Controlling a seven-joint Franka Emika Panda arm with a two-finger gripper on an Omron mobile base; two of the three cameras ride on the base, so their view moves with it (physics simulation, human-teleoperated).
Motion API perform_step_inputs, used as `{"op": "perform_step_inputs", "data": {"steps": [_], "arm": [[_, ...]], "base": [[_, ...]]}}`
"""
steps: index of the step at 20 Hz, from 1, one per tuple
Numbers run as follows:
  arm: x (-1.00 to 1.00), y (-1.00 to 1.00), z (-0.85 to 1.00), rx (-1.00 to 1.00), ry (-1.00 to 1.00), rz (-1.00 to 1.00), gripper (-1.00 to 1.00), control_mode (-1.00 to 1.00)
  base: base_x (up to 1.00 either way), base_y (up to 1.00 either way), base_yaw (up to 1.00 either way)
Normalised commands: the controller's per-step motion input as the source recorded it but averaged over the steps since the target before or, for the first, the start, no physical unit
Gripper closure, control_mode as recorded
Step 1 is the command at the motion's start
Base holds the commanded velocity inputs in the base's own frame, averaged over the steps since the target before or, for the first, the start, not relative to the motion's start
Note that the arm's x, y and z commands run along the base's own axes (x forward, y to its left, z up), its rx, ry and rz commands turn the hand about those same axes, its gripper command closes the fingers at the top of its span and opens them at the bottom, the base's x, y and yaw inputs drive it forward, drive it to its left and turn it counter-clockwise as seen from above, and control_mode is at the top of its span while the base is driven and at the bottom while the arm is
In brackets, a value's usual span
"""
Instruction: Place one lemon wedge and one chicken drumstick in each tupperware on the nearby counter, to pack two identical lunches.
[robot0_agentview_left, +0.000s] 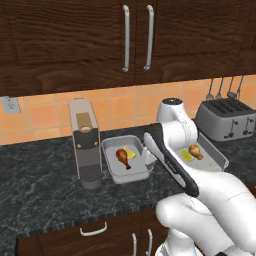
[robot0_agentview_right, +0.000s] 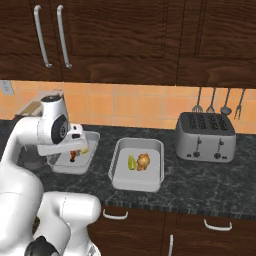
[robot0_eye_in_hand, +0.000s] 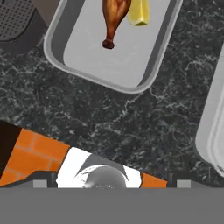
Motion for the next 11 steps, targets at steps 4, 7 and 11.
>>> {"op": "perform_step_inputs", "data": {"steps": [4, 7, 11], "arm": [[-0.45, -0.18, 0.43, 0.05, 0.0, -0.09, -1.0, -1.0], [-0.66, -0.22, 0.57, 0.11, 0.04, -0.09, -1.0, -1.0], [-0.67, -0.14, 0.62, 0.06, 0.04, 0.13, -1.0, -1.0]], "base": [[0.0, 0.0, 0.0], [0.0, 0.0, 0.0], [0.0, 0.0, 0.0]]}}
